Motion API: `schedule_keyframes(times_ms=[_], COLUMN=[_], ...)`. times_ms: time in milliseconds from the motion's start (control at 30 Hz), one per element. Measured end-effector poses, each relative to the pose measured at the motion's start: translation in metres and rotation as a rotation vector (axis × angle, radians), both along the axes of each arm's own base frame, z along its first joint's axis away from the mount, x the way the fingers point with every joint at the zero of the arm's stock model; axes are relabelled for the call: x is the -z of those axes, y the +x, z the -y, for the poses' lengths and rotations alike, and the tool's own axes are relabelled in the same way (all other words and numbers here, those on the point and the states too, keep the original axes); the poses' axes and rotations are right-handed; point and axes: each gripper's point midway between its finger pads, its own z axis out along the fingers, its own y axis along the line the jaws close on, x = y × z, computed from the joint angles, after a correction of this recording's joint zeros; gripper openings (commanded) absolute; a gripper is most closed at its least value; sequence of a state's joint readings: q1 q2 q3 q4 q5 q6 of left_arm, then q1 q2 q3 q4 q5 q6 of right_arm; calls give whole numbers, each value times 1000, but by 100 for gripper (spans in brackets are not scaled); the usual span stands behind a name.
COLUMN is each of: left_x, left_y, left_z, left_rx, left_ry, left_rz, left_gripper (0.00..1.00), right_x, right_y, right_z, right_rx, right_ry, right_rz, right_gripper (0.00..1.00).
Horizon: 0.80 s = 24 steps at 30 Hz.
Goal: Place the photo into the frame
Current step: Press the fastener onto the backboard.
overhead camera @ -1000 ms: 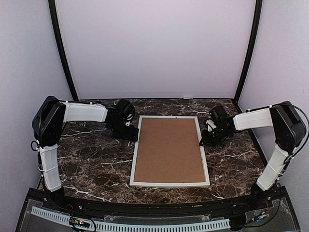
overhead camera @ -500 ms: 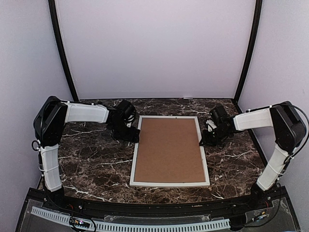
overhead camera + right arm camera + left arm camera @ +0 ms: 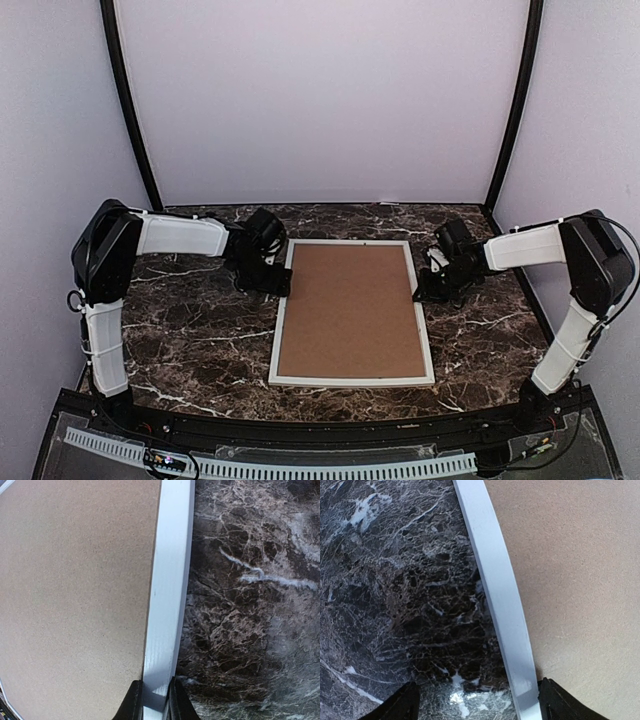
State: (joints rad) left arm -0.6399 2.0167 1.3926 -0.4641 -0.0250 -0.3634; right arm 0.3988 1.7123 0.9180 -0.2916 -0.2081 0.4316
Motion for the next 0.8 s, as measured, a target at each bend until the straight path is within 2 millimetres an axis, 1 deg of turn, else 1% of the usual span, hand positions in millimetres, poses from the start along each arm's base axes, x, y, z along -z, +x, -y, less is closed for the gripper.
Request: schedule_keyframes(times_ms=[533, 800], left_x=[-5, -11], left_y=[3, 2], left_z=[2, 13], left_rx=[23, 64], left_ry=[39, 27], left_rz=[-7, 14], left_gripper=[86, 87], right_x=[0, -1], right_y=[0, 1], right_z=[0, -1], right_rx=[3, 1], right_ry=[8, 15], right_rz=[14, 20], right_gripper=[4, 4])
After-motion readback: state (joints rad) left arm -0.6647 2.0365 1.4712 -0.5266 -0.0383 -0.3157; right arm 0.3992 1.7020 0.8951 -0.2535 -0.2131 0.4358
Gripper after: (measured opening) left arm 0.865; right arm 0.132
